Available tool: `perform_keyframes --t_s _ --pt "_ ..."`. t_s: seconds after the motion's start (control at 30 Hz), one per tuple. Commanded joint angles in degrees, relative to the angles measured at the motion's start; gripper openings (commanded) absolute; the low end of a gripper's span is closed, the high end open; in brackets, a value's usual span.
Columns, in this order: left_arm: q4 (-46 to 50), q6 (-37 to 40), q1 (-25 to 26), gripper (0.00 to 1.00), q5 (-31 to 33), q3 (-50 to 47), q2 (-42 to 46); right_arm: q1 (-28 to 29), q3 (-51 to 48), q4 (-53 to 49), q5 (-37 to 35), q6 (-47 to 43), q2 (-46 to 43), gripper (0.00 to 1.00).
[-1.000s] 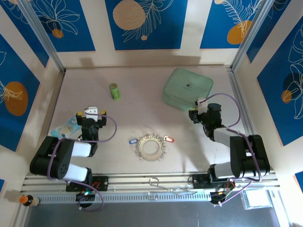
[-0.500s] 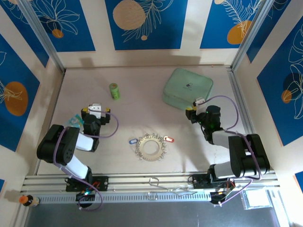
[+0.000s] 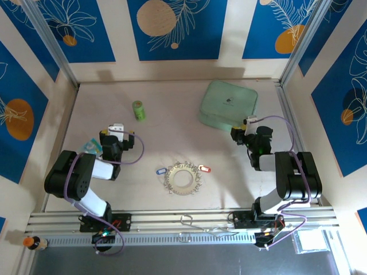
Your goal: Put the keys on the keyring
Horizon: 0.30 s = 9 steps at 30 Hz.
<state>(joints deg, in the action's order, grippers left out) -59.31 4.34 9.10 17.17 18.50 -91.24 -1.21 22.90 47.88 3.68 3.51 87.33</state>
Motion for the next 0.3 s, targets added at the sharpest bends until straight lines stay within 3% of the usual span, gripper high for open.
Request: perform_keyframes --t_s 0.0,0.13,0.23,0.27 --pt "0.9 -1.0 -0.7 1.0 0.4 1.4 0.8 -0.1 0.9 -1.2 -1.3 1.1 0.1 0.47" --pt "2.9 -1.8 -2.0 1.0 -2.0 2.2 1.0 -0.1 1.0 -1.4 -1.5 1.1 0.1 0.48" --pt "2.5 -1.8 -2.2 1.0 -2.4 1.8 1.2 0.0 0.9 -1.3 -1.4 1.1 0.1 0.6" --pt "2.4 -1.8 -2.2 1.0 -2.4 1.7 1.2 0.0 0.9 -1.3 -1.5 1.1 0.1 0.91"
